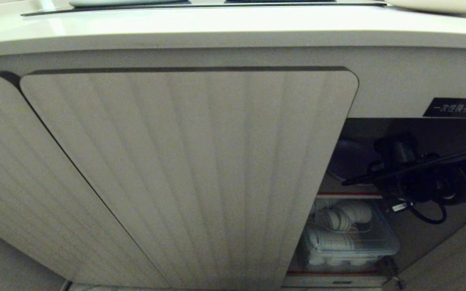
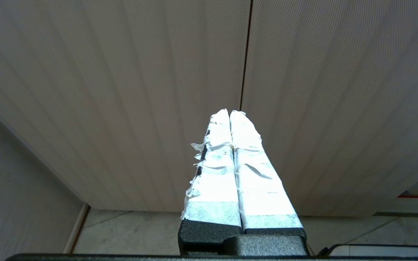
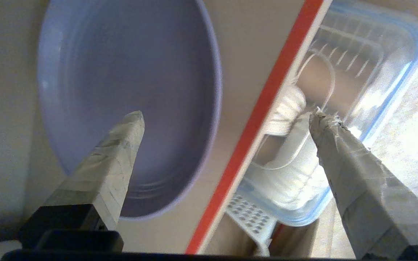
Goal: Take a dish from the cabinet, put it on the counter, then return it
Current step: Put it back into the cabinet
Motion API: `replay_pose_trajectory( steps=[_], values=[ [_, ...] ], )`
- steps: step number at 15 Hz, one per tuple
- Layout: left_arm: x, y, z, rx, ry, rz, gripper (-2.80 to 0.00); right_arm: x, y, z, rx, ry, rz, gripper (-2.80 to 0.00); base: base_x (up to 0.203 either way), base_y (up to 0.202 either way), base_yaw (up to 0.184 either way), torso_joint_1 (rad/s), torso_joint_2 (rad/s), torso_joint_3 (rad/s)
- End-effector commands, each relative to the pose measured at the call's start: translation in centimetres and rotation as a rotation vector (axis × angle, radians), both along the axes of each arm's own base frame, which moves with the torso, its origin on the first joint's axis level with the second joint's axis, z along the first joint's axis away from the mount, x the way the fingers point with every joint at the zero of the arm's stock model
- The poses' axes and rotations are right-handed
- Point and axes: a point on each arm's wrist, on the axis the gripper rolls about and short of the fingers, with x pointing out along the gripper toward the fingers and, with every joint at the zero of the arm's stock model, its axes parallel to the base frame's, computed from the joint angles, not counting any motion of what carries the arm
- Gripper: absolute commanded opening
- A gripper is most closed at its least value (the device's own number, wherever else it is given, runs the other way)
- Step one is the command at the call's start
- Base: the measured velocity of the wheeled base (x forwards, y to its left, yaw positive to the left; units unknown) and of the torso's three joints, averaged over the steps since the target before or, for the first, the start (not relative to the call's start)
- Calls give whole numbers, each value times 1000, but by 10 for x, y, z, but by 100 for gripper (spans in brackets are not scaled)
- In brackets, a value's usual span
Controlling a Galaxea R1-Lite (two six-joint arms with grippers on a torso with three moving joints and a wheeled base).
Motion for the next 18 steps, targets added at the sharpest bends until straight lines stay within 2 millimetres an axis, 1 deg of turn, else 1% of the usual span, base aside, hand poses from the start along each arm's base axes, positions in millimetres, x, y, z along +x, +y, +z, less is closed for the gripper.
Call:
replay_pose_trajectory(
  steps=[1, 8, 13, 18],
  values=[
    [0, 0, 0, -1, 0, 0, -280, -4, -1, -2, -16, 11, 5, 0, 0, 0, 0, 0, 0, 0],
    [0, 0, 0, -1, 0, 0, -280, -14, -2, 0, -59, 33, 30, 0, 0, 0, 0, 0, 0, 0],
    [0, 0, 0, -1, 0, 0, -280, -23, -4, -3, -111, 62, 46, 0, 0, 0, 0, 0, 0, 0],
    [0, 0, 0, -1, 0, 0, -280, -31, -5, -2, -231, 40, 110, 0, 0, 0, 0, 0, 0, 0]
  ],
)
